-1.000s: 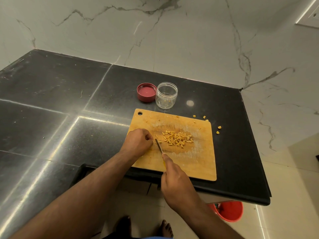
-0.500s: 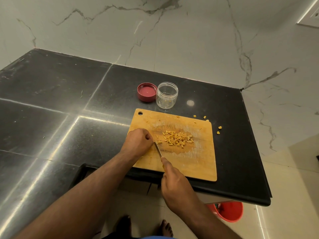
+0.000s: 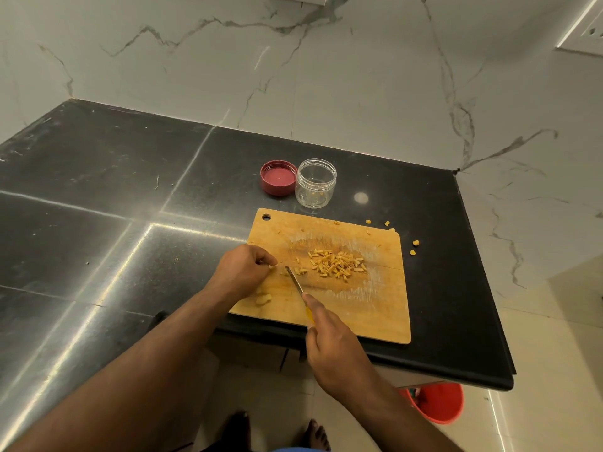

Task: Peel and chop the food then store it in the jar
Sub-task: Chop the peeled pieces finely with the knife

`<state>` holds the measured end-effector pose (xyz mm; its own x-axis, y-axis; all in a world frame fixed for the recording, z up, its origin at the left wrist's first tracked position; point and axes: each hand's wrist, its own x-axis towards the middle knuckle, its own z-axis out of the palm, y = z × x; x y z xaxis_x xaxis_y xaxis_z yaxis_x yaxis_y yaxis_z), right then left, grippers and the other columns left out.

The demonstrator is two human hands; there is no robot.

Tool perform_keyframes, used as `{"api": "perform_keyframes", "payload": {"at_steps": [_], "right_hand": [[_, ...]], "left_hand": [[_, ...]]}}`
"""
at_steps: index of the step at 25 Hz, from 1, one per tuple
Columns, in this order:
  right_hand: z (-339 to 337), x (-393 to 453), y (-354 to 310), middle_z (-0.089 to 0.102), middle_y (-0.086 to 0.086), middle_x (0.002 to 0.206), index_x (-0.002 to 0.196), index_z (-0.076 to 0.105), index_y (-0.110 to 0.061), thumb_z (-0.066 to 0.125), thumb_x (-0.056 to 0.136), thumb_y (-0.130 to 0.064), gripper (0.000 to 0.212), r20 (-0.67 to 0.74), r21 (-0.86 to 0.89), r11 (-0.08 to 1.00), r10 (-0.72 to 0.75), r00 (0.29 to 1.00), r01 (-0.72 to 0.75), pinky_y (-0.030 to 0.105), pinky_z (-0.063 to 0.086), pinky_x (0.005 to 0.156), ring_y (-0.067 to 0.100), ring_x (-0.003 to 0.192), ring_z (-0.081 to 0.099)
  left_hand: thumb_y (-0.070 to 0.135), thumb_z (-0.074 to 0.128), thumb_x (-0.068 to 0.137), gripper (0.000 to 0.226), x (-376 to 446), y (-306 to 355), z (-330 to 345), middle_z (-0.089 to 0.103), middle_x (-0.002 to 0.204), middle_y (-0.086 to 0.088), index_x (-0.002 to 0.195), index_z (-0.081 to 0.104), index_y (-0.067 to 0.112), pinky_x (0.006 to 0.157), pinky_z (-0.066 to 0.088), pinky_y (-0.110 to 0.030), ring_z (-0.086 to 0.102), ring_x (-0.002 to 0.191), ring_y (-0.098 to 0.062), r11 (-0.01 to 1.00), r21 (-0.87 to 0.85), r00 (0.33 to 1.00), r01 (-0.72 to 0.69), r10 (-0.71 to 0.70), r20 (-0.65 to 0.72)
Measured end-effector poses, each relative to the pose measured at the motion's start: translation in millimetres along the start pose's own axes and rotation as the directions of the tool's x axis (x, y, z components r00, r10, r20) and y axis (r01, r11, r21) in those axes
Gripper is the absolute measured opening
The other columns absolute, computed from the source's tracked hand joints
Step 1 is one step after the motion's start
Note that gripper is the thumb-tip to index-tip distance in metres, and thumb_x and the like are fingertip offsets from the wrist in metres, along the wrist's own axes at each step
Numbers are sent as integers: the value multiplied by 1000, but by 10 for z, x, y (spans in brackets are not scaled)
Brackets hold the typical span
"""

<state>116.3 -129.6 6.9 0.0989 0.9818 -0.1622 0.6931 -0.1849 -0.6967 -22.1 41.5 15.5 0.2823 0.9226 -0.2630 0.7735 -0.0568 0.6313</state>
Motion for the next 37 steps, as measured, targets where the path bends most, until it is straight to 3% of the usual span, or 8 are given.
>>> {"api": "perform_keyframes", "payload": {"at_steps": [2,6,11,16,19,24,28,37], "right_hand": [[4,23,47,47,-5,141,155,21,-32,37,104,-23,53,5,-10,1000,10,1000,-10,18,41,95,6,115,49],[-83,-19,185,44,-12,137,155,24,-29,39,104,-19,53,-138,33,996,86,987,-82,-4,30,84,-10,105,45],[-64,-111,197,41,-20,136,153,25,-35,39,105,-23,52,-26,38,999,36,999,-35,-6,28,85,-10,113,40],[-151,-88,289,39,-22,133,153,27,-34,40,104,-22,52,-144,47,995,89,986,-83,-5,27,87,-11,112,39],[-139,-115,256,41,-23,133,152,29,-35,40,104,-22,51,-50,30,999,26,998,-25,6,36,96,-8,116,43],[-86,-93,332,46,-11,102,151,29,-40,41,102,-22,54,-120,-147,989,14,993,-32,29,49,64,12,74,52],[23,-151,311,37,-8,100,152,25,-41,40,102,-27,54,-20,-245,970,-14,1000,8,37,50,64,17,69,50],[-81,-97,336,53,-18,114,147,34,-46,46,103,-25,51,-40,50,999,8,999,-6,6,39,82,-5,105,48]], "left_hand": [[15,61,96,21,-22,-38,-37,69,117,3,109,76,22,74,45,-20,56,97,-7,1000,-2,1000,12,-12,3],[15,61,94,22,-65,-103,-100,69,111,4,109,75,23,71,43,-20,56,93,-8,1000,-1,1000,11,-11,19],[14,62,95,21,-66,-104,-113,68,107,4,110,74,22,64,42,-15,59,93,-8,1000,-15,998,4,-3,58],[19,68,93,19,-63,-104,-166,66,106,5,110,74,24,66,40,-17,58,97,-9,1000,20,994,-6,3,112],[19,72,90,15,-62,-132,-231,68,99,6,104,74,26,64,41,-16,60,89,-7,996,77,970,-40,20,242],[11,75,86,22,-82,-159,-275,68,94,8,103,75,25,66,43,-13,63,90,-7,994,93,947,-62,29,321],[9,76,84,21,-84,-152,-277,71,93,5,95,75,28,64,44,-14,65,90,-11,987,137,942,-81,31,335],[17,73,88,9,-70,-115,-274,67,93,4,89,69,24,67,46,-23,60,89,-11,990,108,956,-93,58,286]]}}
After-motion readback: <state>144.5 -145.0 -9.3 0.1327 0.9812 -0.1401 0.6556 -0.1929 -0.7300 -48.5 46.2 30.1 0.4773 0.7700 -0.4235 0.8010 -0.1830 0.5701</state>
